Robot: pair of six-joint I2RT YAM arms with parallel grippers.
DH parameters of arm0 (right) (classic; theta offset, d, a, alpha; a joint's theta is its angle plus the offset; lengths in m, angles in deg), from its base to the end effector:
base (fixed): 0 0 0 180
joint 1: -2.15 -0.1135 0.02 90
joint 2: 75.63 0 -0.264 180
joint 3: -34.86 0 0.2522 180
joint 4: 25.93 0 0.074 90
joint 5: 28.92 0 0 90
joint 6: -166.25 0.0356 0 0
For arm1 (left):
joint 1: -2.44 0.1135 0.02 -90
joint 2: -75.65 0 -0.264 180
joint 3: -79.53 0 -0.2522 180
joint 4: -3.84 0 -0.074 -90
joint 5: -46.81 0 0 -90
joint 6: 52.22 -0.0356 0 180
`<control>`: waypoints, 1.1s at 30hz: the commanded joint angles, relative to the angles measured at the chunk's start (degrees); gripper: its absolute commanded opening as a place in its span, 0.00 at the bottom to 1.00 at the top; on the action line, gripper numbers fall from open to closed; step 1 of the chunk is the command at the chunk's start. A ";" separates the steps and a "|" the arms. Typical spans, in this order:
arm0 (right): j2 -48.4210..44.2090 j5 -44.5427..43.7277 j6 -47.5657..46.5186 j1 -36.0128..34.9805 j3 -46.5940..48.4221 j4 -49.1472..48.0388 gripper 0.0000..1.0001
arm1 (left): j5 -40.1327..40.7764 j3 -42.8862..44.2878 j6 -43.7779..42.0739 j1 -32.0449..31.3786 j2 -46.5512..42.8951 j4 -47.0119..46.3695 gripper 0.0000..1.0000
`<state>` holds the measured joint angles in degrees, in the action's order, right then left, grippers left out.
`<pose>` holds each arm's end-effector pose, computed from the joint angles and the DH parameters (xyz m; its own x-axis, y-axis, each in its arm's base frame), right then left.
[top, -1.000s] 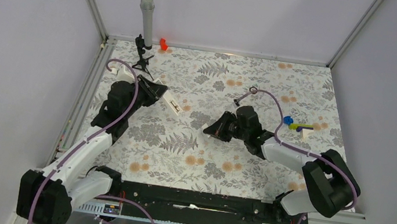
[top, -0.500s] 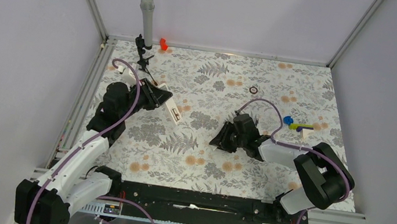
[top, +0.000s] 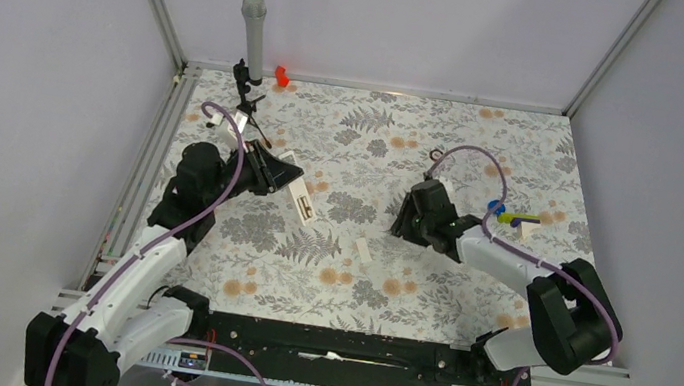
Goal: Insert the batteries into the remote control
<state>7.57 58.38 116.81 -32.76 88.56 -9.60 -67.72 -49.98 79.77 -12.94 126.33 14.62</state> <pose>0.2343 0.1615 0.1729 -0.8011 0.2330 -0.5513 -0.0314 0.9035 0.4274 0.1979 -0.0698 0.2967 -0.5607 -0.4770 -0.6768 0.3487 0.6054 -0.7155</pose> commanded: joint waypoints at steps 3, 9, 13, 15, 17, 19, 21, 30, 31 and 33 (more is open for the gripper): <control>2.77 -21.30 -19.25 4.17 10.84 7.71 0.39 | -12.98 2.12 -0.93 0.26 -2.69 -7.70 0.00; 12.10 -14.01 -27.24 9.63 18.21 9.65 0.50 | -22.97 0.64 1.10 0.21 -4.69 -16.92 0.00; 15.63 -10.16 -34.31 9.94 21.78 11.28 0.51 | -26.03 0.28 1.35 0.26 -5.79 -18.43 0.00; 16.88 -9.56 -36.79 10.02 22.93 11.39 0.51 | -27.77 0.45 1.21 0.20 -5.95 -18.90 0.00; 18.65 -8.79 -38.53 10.45 24.05 12.42 0.51 | -29.43 0.74 0.76 0.23 -6.13 -18.89 0.00; 19.95 -8.43 -39.27 11.04 24.74 13.07 0.49 | -29.54 1.27 -0.12 0.25 -6.12 -17.64 0.00; 20.58 -9.12 -39.45 11.33 24.71 13.27 0.48 | -29.16 1.45 -0.49 0.25 -5.76 -17.16 0.00; 22.76 -8.89 -37.42 12.07 24.85 14.40 0.44 | -29.00 1.22 0.11 0.26 -4.18 -17.35 0.00; 22.87 -8.15 -37.02 12.21 25.03 14.89 0.44 | -28.92 1.20 0.06 0.18 -4.18 -17.18 0.00; 23.22 -6.93 -36.06 12.43 25.48 16.05 0.41 | -28.47 1.13 0.01 0.22 -4.27 -16.91 0.00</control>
<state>29.43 49.07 79.61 -21.18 111.82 2.99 -95.33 -50.00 80.67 -12.94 122.37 0.43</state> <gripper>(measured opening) 0.434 0.248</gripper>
